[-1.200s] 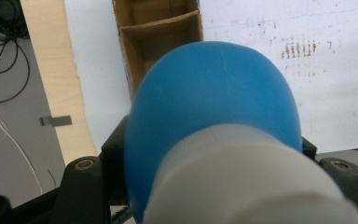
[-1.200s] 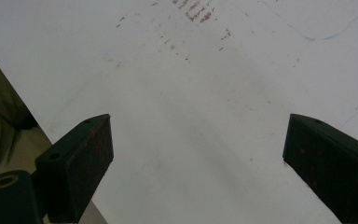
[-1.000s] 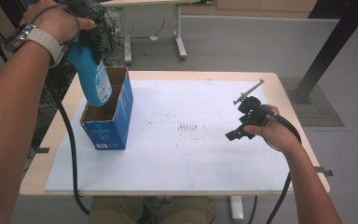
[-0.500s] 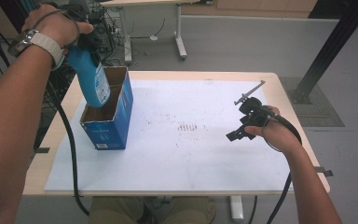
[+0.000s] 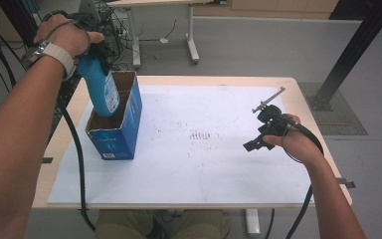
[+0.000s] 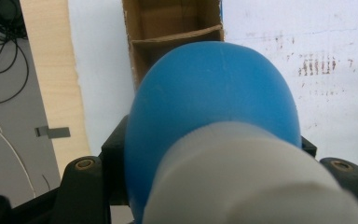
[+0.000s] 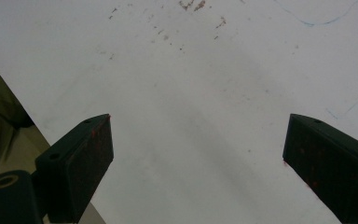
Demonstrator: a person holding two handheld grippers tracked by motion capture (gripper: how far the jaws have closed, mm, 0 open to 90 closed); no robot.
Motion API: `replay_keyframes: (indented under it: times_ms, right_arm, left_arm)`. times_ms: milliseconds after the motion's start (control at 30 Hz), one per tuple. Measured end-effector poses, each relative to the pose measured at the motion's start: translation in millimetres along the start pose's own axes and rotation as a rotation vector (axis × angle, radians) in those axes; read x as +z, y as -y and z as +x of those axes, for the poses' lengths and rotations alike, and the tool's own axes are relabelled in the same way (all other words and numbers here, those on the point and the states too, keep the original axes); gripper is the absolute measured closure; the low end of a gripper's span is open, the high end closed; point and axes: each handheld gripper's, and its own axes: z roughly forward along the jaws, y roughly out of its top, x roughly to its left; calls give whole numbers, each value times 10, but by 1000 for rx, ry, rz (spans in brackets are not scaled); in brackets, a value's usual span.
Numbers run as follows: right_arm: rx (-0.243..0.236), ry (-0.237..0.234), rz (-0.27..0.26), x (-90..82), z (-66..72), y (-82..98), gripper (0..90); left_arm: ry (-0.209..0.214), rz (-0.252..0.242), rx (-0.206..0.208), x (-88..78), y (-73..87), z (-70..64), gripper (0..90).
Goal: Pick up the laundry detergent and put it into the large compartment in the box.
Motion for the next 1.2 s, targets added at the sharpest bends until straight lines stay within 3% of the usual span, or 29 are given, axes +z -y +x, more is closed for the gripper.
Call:
replay_keyframes:
  times_ms: [600,700,1200]
  right_arm:
    - [12,-6,2,36,-16,46,82]
    - [14,-8,0,45,-16,51,83]
    - [18,-9,0,66,-33,80,82]
  left_arm:
    - [-12,-6,5,331,-3,3,386]
    - [-17,-25,6,385,25,-10,386]
    - [-26,-6,18,741,-2,-25,386]
